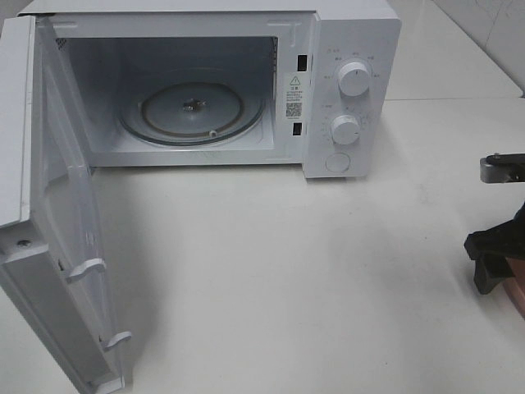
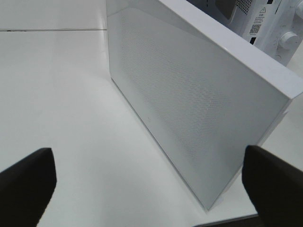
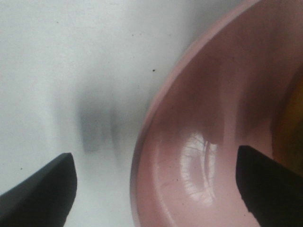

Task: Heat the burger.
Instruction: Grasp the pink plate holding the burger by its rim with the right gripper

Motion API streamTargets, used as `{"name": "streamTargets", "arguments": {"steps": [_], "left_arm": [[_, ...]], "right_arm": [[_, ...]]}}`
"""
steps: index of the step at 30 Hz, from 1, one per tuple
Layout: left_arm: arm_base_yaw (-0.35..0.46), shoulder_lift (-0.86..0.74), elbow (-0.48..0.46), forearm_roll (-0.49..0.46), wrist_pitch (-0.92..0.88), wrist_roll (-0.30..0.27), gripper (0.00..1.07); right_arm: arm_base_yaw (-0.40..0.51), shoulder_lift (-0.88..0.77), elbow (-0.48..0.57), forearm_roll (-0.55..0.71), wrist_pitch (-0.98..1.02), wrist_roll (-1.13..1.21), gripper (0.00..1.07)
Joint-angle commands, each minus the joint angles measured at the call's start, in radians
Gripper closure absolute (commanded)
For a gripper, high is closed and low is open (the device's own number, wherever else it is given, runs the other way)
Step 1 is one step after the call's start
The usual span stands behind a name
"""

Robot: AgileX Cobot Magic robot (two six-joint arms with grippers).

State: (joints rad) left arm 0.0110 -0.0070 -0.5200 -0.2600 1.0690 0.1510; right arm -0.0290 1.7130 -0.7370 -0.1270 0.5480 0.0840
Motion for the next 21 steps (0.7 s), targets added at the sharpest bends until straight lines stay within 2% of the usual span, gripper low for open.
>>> {"name": "streamTargets", "arguments": {"steps": [1, 6, 17, 19, 20, 21], "left_arm": [[-0.004, -0.014, 0.002, -0.001, 0.003, 0.000, 0.07], [-0.004, -0.014, 0.002, -0.001, 0.003, 0.000, 0.07], [-0.004, -0.014, 0.002, -0.001, 0.003, 0.000, 0.07], [-0.004, -0.014, 0.002, -0.001, 0.003, 0.000, 0.07], [-0.004, -0.014, 0.002, -0.001, 0.003, 0.000, 0.07], [-0.004, -0.014, 0.002, -0.001, 0.003, 0.000, 0.07]], "right_arm": [[-0.006, 0.006, 0.005, -0.004, -0.012, -0.011, 0.23], [-0.006, 0.044, 0.005, -0.003, -0.009, -0.009, 0.31], [-0.005, 0.074, 0.005, 0.000, -0.012, -0.012, 0.33], [-0.005, 0.074, 0.005, 0.000, -0.012, -0.008, 0.47], [-0.005, 0.074, 0.005, 0.000, -0.012, -0.008, 0.47], [-0.005, 0.074, 0.005, 0.000, -0.012, -0.007, 0.51]]}}
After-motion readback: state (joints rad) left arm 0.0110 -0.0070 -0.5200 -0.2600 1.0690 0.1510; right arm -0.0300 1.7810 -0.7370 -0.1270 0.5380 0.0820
